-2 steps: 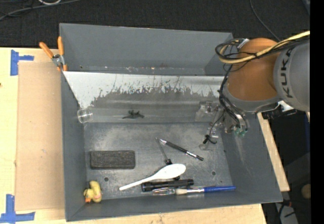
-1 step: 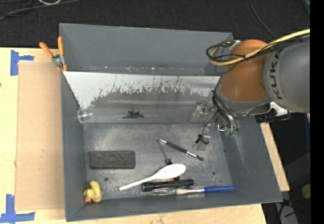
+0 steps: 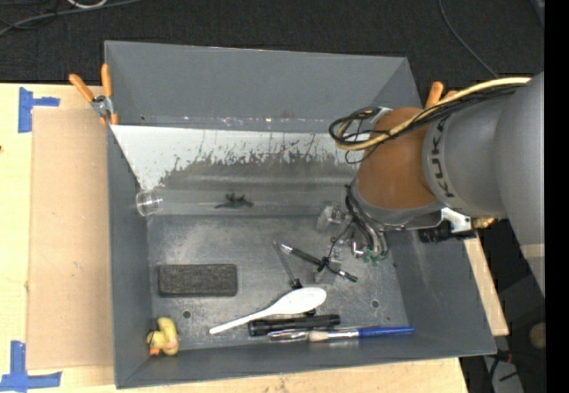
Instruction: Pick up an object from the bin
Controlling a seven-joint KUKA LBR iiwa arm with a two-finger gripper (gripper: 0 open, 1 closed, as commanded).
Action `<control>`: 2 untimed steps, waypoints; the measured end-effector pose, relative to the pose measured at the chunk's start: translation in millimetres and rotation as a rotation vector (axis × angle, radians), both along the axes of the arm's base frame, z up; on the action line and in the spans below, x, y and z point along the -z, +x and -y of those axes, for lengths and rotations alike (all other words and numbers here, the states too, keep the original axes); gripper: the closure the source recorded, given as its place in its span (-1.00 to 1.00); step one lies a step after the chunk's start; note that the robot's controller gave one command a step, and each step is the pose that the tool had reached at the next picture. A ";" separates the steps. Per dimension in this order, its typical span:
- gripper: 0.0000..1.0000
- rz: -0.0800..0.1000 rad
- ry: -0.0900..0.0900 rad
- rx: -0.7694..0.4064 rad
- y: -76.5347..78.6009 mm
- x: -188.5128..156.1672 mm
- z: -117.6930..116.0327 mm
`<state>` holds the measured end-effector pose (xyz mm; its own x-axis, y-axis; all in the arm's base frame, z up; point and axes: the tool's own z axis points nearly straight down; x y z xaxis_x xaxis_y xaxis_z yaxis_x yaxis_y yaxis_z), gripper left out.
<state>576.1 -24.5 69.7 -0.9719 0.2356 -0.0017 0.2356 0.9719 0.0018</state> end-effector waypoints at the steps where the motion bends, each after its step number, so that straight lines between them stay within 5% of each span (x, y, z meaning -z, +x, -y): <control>1: 1.00 0.005 0.000 0.108 1.5 -0.4 -13.6; 2: 1.00 0.005 0.000 0.108 1.5 -0.4 -13.6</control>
Offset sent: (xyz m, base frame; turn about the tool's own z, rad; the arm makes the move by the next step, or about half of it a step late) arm 0.0000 0.0000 0.0000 0.0000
